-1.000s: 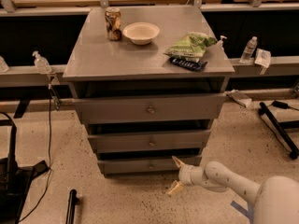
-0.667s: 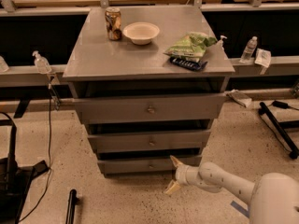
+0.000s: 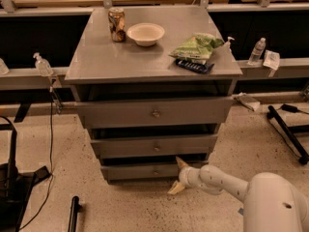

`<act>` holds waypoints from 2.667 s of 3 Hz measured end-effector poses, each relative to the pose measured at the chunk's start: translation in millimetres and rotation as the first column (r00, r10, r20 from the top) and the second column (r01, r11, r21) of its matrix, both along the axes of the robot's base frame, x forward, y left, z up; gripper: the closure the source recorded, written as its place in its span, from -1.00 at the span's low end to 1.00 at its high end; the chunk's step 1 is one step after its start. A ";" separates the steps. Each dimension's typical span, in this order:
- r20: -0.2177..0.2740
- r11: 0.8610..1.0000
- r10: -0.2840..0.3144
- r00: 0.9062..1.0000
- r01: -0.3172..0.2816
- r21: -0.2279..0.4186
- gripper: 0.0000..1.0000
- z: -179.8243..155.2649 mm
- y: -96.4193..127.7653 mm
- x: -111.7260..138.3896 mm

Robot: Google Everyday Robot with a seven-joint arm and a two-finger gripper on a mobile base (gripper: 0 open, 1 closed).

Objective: Open bottom drawer

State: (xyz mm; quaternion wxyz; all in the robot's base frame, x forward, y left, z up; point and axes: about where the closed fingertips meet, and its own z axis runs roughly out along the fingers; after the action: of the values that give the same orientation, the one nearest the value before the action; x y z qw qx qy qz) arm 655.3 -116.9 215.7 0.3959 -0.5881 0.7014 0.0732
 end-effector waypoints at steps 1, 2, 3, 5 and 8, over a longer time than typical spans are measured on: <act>0.016 0.995 0.036 0.999 -0.037 0.089 -1.00 -1.7 -8.5 39.2; 0.016 0.995 0.036 0.999 -0.037 0.090 -1.00 -1.7 -8.4 39.2; 0.015 0.998 0.036 0.999 -0.036 0.041 -1.00 -7.4 -5.9 41.0; 0.001 0.998 0.000 1.000 0.000 -0.058 -0.76 -22.7 -13.3 46.2; -0.004 0.998 0.007 1.000 -0.008 -0.054 0.64 -26.3 -6.5 43.9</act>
Offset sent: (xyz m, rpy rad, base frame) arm 0.0572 -0.0151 0.0059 0.1116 -0.0229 0.0466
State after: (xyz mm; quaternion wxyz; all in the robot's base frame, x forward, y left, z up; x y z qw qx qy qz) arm 699.3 -123.4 189.4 0.3780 -0.6011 0.7018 0.0568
